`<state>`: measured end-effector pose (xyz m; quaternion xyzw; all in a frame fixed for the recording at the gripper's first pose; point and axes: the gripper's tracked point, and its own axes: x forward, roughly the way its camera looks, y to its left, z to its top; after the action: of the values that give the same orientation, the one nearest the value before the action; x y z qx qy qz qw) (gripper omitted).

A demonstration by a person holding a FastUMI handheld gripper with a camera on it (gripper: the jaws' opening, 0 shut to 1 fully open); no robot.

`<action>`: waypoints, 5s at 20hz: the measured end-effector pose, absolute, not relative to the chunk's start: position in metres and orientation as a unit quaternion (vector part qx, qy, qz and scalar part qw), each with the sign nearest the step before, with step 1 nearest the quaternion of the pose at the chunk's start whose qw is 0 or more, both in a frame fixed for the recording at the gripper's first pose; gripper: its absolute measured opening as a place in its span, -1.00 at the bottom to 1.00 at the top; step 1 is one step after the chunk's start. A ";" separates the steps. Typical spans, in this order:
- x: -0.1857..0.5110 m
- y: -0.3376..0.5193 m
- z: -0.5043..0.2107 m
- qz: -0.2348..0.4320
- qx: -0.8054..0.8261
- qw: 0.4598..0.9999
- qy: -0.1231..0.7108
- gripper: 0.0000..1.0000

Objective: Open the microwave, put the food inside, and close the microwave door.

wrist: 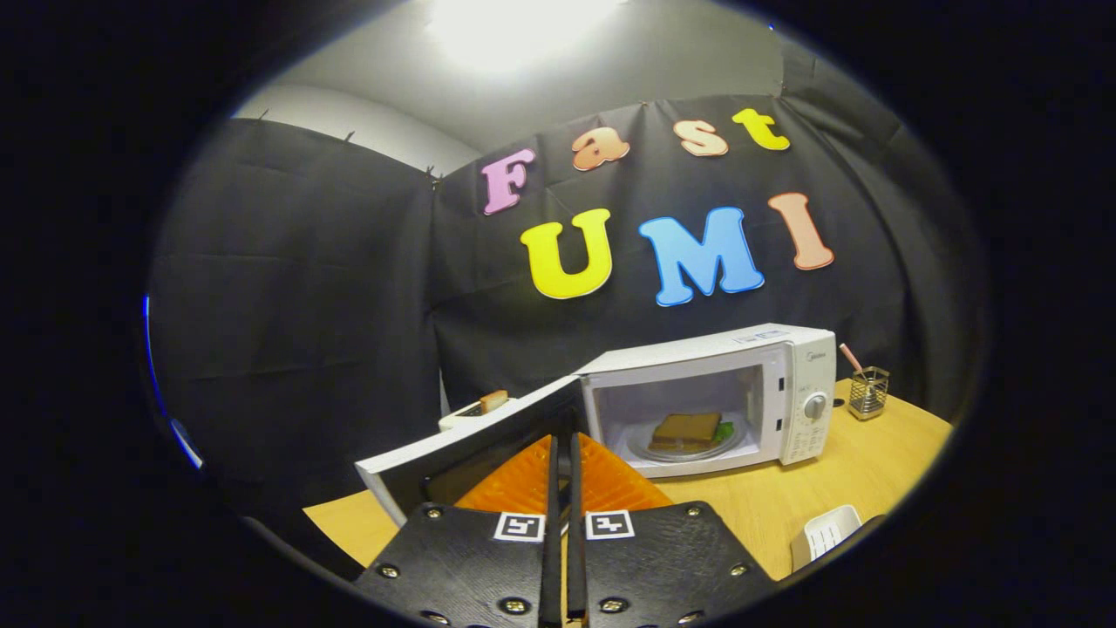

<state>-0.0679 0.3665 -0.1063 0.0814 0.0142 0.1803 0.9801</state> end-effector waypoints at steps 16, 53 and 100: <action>-0.122 0.517 -0.113 0.309 0.084 0.946 0.041 -0.94; -0.031 0.269 -0.134 0.093 0.149 0.984 0.037 -0.99; 0.167 0.114 -0.143 0.003 0.062 0.996 0.071 -0.96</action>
<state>0.1667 0.1141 -0.1435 0.0619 0.0706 0.0026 0.9956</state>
